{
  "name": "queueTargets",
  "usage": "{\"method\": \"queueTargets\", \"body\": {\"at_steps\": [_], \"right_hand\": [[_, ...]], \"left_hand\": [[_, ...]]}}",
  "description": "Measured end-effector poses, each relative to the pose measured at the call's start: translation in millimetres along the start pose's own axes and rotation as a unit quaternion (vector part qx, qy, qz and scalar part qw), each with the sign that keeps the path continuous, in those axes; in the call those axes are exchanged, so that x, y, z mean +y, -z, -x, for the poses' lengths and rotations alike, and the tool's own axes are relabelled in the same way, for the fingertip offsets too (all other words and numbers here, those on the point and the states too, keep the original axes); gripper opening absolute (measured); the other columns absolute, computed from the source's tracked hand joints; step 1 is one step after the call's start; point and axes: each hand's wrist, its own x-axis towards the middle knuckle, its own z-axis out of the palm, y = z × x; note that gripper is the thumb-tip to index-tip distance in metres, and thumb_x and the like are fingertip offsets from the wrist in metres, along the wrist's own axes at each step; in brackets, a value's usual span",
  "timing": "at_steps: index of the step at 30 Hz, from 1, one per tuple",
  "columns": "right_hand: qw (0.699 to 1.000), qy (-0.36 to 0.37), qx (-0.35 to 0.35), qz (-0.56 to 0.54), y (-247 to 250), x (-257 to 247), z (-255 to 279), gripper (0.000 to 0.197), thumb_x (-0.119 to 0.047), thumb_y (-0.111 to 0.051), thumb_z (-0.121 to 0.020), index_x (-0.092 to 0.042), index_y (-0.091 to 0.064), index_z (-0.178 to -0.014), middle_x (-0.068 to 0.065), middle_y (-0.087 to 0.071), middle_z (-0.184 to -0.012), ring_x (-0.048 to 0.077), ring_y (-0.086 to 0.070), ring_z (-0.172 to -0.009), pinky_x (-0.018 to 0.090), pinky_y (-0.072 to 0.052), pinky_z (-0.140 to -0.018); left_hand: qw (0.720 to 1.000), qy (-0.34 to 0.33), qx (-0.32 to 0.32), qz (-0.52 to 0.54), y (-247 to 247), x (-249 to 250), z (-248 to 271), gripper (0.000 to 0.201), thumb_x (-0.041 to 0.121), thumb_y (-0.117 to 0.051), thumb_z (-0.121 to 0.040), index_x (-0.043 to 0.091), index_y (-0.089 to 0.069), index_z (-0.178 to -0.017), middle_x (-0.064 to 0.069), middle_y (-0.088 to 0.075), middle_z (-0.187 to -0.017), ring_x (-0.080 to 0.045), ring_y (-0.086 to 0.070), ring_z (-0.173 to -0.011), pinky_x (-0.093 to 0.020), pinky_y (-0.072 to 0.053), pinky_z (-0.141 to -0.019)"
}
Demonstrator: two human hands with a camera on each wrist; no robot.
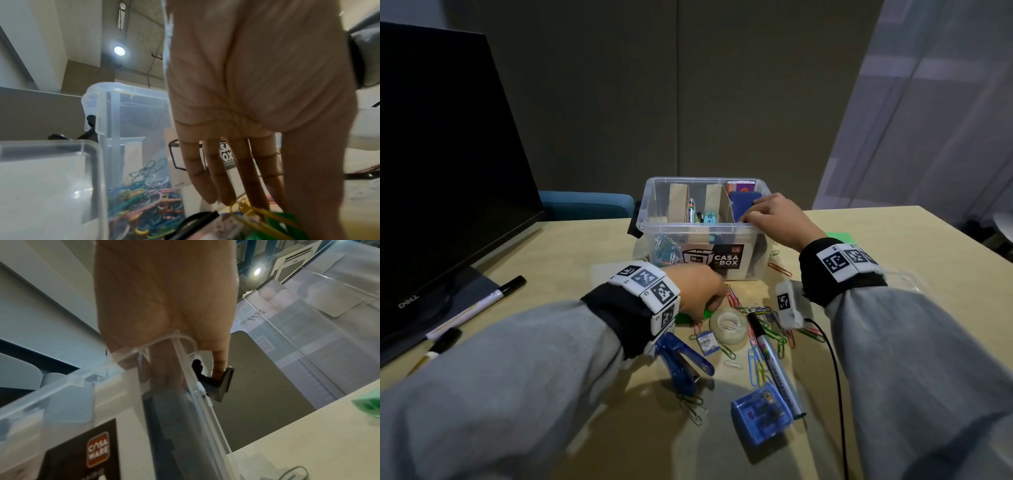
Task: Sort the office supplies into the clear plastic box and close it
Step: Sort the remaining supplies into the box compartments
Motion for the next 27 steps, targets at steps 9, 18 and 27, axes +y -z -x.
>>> {"method": "queueTargets", "body": {"at_steps": [9,18,27], "right_hand": [[1.000,0.005,0.007,-0.005,0,0,0,0.029,-0.025,-0.047,-0.097,-0.016,-0.074,-0.101,0.002,-0.062,-0.118,0.019,-0.047,-0.120,0.044,-0.041,-0.103],[1.000,0.006,0.008,-0.022,-1,3,-2,0.029,-0.027,-0.048,-0.096,-0.017,-0.075,-0.097,-0.002,-0.063,-0.106,0.019,-0.051,-0.109,0.046,-0.046,-0.097],[1.000,0.006,0.011,-0.011,-1,1,0,0.030,-0.025,-0.046,-0.097,-0.015,-0.074,-0.100,0.000,-0.062,-0.114,0.018,-0.048,-0.115,0.040,-0.043,-0.100]], "left_hand": [[0.998,0.033,-0.017,0.049,15,-6,5,0.022,0.017,-0.067,-0.082,0.014,-0.061,-0.104,-0.005,-0.062,-0.104,-0.020,-0.058,-0.095,-0.033,-0.054,-0.082],[0.999,0.016,-0.038,-0.004,7,17,-26,0.074,0.006,-0.064,-0.087,0.028,-0.030,-0.150,-0.002,-0.033,-0.147,-0.029,-0.049,-0.125,-0.038,-0.046,-0.099],[0.999,-0.003,-0.032,0.006,8,9,-29,0.030,0.002,-0.063,-0.083,0.019,-0.051,-0.105,-0.005,-0.050,-0.110,-0.024,-0.055,-0.096,-0.026,-0.039,-0.063]]}}
